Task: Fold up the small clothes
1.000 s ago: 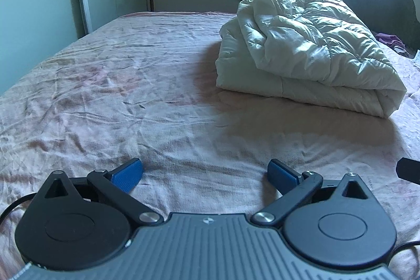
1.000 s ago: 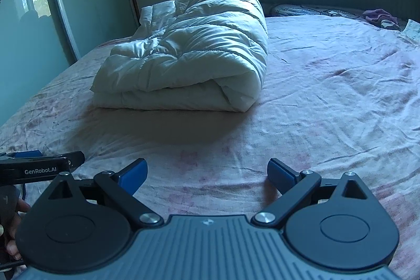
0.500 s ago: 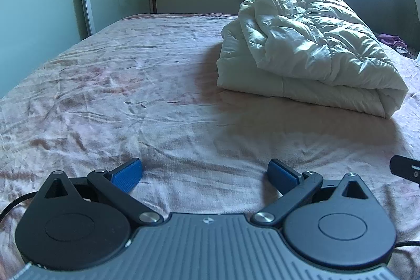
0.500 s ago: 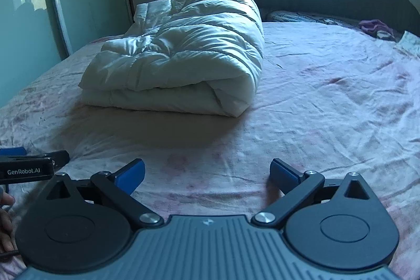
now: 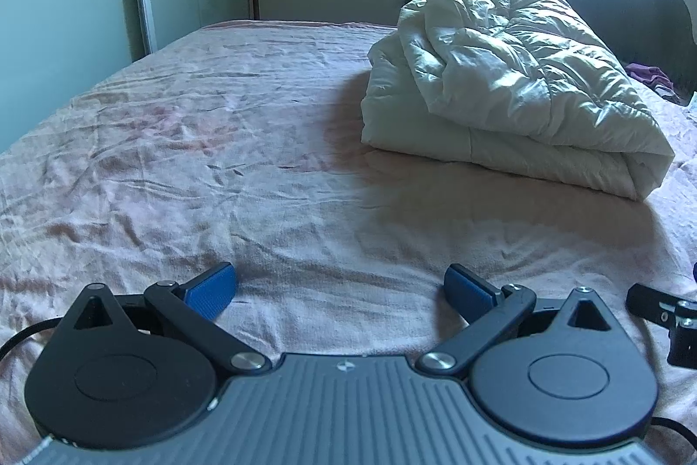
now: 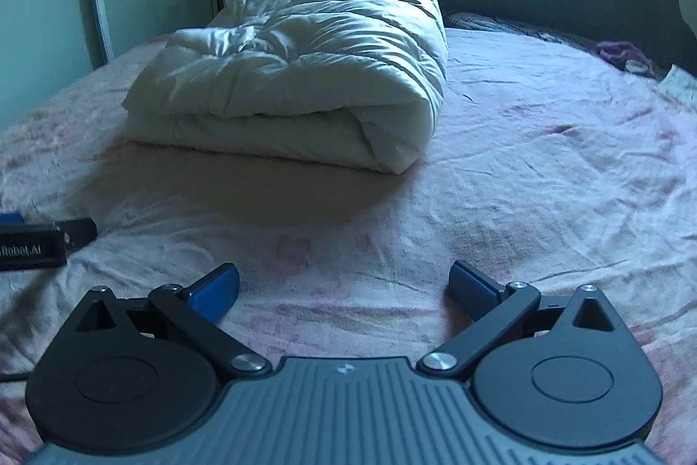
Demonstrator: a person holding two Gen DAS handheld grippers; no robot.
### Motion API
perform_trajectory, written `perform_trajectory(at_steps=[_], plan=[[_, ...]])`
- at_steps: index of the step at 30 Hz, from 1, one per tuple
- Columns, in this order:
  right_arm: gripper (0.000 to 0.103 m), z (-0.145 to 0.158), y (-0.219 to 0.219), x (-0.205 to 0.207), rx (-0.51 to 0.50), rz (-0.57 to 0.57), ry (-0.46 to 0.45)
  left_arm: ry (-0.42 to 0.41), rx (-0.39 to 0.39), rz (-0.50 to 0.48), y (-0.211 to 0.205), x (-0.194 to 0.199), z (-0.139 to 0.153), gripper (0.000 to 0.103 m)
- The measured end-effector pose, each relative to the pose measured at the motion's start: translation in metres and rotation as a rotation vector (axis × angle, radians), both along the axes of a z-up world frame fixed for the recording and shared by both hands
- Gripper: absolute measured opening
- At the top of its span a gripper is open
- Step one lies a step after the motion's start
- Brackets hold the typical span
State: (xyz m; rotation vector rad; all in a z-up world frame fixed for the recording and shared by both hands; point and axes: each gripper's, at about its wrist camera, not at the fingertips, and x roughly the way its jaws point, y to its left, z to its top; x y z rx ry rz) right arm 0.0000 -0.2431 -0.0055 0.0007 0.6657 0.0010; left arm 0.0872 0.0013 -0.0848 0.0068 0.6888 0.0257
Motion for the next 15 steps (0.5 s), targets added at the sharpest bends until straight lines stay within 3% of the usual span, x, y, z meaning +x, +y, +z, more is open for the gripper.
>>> perform_trajectory(at_steps=[5, 15], plan=[[0.103, 0.016, 0.003, -0.012, 0.018, -0.059, -0.01, 0.027, 0.003, -0.015, 0.001, -0.007, 0.009, 0.103], [0.103, 0.047, 0.016, -0.028, 0.034, -0.026, 0.011, 0.052, -0.024, -0.033, -0.004, -0.02, 0.028, 0.103]])
